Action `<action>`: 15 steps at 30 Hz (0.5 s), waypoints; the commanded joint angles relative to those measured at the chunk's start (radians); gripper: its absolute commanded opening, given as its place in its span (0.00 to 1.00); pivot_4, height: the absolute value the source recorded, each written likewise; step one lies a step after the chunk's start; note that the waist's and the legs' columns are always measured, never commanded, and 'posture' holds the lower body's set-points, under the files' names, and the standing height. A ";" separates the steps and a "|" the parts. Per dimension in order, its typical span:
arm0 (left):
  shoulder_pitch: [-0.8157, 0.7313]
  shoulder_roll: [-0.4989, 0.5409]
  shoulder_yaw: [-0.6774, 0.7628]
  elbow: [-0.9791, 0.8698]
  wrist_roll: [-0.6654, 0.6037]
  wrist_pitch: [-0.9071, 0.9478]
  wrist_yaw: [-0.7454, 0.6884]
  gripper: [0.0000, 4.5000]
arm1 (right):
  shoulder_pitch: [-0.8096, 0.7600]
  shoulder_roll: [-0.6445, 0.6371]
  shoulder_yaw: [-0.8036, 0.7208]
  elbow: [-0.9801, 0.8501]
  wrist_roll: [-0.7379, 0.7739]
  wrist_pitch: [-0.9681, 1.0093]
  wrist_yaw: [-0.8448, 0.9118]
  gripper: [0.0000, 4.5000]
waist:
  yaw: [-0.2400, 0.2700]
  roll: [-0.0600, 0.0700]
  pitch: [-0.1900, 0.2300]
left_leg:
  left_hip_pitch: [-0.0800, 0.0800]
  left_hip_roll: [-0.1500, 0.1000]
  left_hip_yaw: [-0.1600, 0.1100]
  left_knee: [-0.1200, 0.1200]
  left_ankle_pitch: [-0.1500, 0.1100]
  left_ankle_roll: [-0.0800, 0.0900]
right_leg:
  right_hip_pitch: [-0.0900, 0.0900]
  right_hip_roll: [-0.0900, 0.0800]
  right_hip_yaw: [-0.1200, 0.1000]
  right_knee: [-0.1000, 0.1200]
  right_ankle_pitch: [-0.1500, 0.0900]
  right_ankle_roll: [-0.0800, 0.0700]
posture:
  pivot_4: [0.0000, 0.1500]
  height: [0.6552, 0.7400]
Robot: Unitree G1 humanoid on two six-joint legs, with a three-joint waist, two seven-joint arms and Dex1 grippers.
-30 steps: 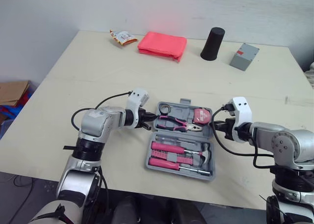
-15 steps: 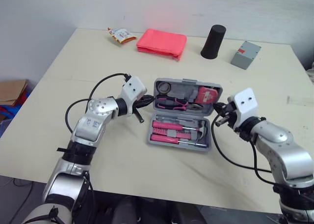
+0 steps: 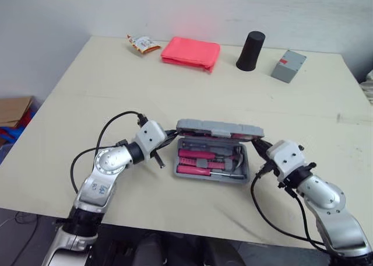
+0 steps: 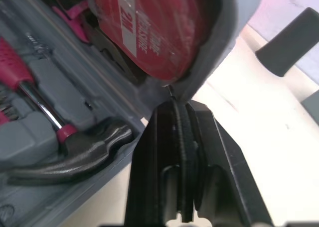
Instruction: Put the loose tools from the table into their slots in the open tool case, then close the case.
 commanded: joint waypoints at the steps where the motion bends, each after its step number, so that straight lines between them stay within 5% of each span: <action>1: 0.060 0.048 0.147 -0.192 -0.155 0.162 -0.022 0.43 | 0.054 -0.050 -0.119 -0.129 0.115 0.004 0.099 0.48 | -0.006 0.001 0.000 | 0.000 0.000 0.000 0.000 0.000 0.000 | -0.001 0.000 0.000 0.000 0.000 0.000 | 1.00 0.94; 5: 0.277 0.219 0.414 -0.416 -0.511 0.473 -0.166 0.86 | 0.241 -0.202 -0.336 -0.305 0.414 0.228 0.318 0.95 | -0.012 0.001 0.001 | 0.002 0.000 -0.002 -0.002 0.000 -0.001 | 0.002 0.000 0.000 0.000 0.000 0.000 | 1.00 0.94; 6: 0.326 0.263 0.482 -0.440 -0.597 0.541 -0.197 0.95 | 0.303 -0.241 -0.389 -0.339 0.498 0.292 0.377 1.00 | -0.010 0.001 0.001 | 0.003 0.000 -0.004 -0.003 0.001 -0.001 | 0.003 0.000 -0.002 0.000 0.000 0.000 | 1.00 0.94; 10: 0.454 0.441 0.684 -0.394 -0.824 0.706 -0.358 0.99 | 0.437 -0.329 -0.499 -0.389 0.691 0.448 0.494 1.00 | -0.006 -0.008 0.007 | 0.017 0.000 -0.012 -0.008 -0.001 -0.002 | 0.021 0.000 -0.007 -0.007 -0.002 -0.005 | 1.00 0.94; 14: 0.300 0.500 0.510 -0.220 -0.633 0.586 -0.303 0.99 | 0.422 -0.355 -0.376 -0.400 0.610 0.489 0.454 1.00 | 0.000 -0.009 0.006 | 0.018 -0.002 -0.015 -0.010 -0.005 -0.002 | 0.027 -0.001 -0.010 -0.012 -0.001 -0.008 | 1.00 0.94; 15: 0.233 0.498 0.438 -0.166 -0.564 0.538 -0.282 1.00 | 0.399 -0.355 -0.332 -0.398 0.581 0.492 0.434 0.92 | -0.002 -0.008 0.007 | 0.020 -0.002 -0.016 -0.011 -0.005 -0.002 | 0.029 -0.002 -0.010 -0.016 -0.001 -0.010 | 1.00 0.94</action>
